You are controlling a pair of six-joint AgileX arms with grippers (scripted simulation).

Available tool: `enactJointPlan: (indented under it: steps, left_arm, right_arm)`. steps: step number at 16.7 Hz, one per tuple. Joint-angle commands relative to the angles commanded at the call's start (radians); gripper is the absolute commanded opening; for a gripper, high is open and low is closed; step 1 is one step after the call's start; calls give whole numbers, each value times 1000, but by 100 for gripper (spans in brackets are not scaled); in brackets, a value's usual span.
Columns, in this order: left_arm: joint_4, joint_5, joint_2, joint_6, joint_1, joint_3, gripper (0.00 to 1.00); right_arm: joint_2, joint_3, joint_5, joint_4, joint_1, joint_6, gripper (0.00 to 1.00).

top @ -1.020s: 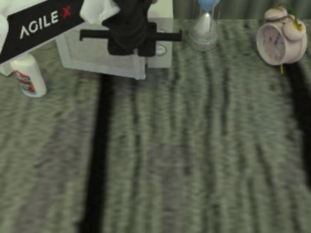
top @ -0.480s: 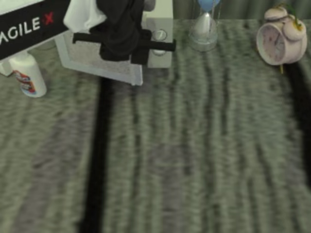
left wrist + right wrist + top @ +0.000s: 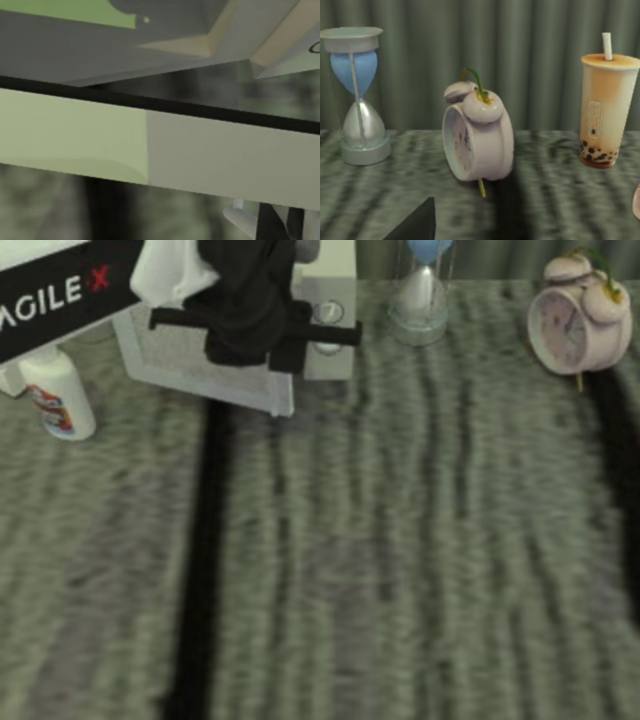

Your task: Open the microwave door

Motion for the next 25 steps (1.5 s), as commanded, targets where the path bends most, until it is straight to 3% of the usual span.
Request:
enactJointPlan:
  steps: [16,25]
  left_arm:
    - [0,0,0,0,0,0,0]
    - [48,63,-82,114,23,-122,0]
  right_arm:
    - [0,0,0,0,0,0,100]
    - [0,0,0,0,0,0,100]
